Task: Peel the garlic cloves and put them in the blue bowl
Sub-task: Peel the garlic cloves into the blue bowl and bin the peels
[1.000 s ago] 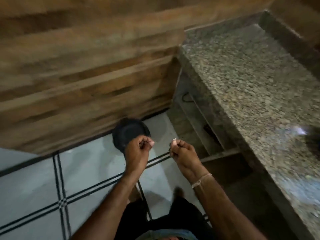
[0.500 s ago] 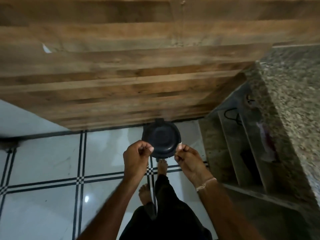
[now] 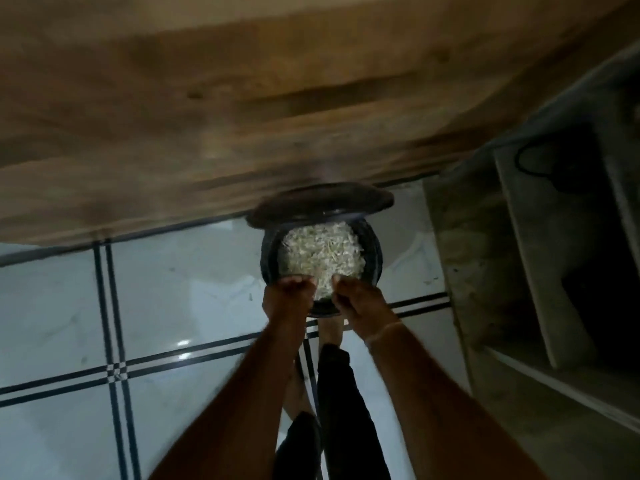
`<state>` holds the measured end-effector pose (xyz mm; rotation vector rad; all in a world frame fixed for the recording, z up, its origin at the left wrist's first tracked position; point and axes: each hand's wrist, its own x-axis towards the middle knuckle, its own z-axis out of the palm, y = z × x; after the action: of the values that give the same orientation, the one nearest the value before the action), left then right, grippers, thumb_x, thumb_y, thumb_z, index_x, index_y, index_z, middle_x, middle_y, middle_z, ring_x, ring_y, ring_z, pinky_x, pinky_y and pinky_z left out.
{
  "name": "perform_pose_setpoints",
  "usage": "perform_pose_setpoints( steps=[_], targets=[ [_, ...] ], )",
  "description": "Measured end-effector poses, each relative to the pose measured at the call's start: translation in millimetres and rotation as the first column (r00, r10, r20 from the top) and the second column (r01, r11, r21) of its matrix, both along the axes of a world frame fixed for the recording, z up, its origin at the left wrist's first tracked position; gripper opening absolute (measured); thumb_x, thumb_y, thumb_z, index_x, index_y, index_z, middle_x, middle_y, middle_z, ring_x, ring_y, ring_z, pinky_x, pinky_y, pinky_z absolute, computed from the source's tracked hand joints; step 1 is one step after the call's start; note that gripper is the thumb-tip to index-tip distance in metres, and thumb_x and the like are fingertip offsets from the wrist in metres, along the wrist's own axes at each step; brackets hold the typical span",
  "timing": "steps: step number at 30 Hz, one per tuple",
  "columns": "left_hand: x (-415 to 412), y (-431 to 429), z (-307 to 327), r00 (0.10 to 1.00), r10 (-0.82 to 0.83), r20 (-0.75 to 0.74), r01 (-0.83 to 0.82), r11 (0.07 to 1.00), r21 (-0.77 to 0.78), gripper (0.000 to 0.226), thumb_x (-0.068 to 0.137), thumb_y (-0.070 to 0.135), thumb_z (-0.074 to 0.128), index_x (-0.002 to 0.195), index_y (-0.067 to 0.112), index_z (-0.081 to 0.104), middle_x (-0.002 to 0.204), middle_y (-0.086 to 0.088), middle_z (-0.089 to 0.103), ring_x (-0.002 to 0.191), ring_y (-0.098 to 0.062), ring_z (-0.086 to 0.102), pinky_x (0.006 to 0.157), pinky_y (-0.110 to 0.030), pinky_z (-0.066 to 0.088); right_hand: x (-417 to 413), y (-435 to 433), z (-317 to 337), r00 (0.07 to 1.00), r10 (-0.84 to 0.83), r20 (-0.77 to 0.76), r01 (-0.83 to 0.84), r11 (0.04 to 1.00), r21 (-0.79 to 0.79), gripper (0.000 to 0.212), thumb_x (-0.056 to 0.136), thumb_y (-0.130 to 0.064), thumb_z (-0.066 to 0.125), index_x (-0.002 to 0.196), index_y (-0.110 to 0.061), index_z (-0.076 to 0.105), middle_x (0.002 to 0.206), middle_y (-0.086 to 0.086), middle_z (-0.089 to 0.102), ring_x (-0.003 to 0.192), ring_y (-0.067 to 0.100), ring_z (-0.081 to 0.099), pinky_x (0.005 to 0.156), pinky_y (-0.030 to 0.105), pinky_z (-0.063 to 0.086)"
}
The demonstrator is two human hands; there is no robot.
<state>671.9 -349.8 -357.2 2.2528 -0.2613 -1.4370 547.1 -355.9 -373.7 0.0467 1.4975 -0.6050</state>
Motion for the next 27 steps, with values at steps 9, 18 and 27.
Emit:
perform_pose_setpoints(
  steps=[9, 18, 27],
  targets=[
    [-8, -18, -90, 0.973, 0.19, -0.13, -0.18, 0.98, 0.09, 0.019, 0.092, -0.009, 0.067, 0.091, 0.008, 0.076, 0.08, -0.008, 0.074, 0.07, -0.021, 0.068, 0.064, -0.03, 0.058, 12, -31, -84, 0.993, 0.047, -0.11, -0.042, 0.998, 0.048, 0.024, 0.106, 0.004, 0.046, 0.114, 0.005, 0.068, 0.109, 0.017, 0.07, 0.092, 0.026, 0.068, 0.083, 0.036, 0.057],
    [-19, -44, -68, 0.934, 0.262, -0.241, -0.221, 0.958, 0.184, 0.017, 0.106, 0.018, 0.057, 0.113, 0.013, 0.072, 0.1, -0.004, 0.07, 0.087, -0.018, 0.063, 0.072, -0.029, 0.05, 19, -31, -63, 0.937, 0.14, -0.319, -0.228, 0.938, -0.26, 0.028, 0.096, 0.002, 0.066, 0.105, -0.02, 0.08, 0.112, 0.0, 0.076, 0.101, 0.015, 0.072, 0.088, 0.025, 0.06],
    [-28, -48, -10, 0.757, 0.356, -0.548, -0.272, 0.934, 0.232, 0.048, 0.109, 0.033, 0.05, 0.151, 0.012, 0.051, 0.147, -0.012, 0.058, 0.115, -0.026, 0.061, 0.114, -0.051, 0.041, 17, 6, -45, 0.896, 0.39, -0.211, -0.436, 0.862, -0.257, 0.049, 0.104, -0.059, 0.05, 0.152, -0.055, 0.042, 0.15, -0.025, 0.051, 0.132, -0.006, 0.051, 0.111, 0.023, 0.046]
  ],
)
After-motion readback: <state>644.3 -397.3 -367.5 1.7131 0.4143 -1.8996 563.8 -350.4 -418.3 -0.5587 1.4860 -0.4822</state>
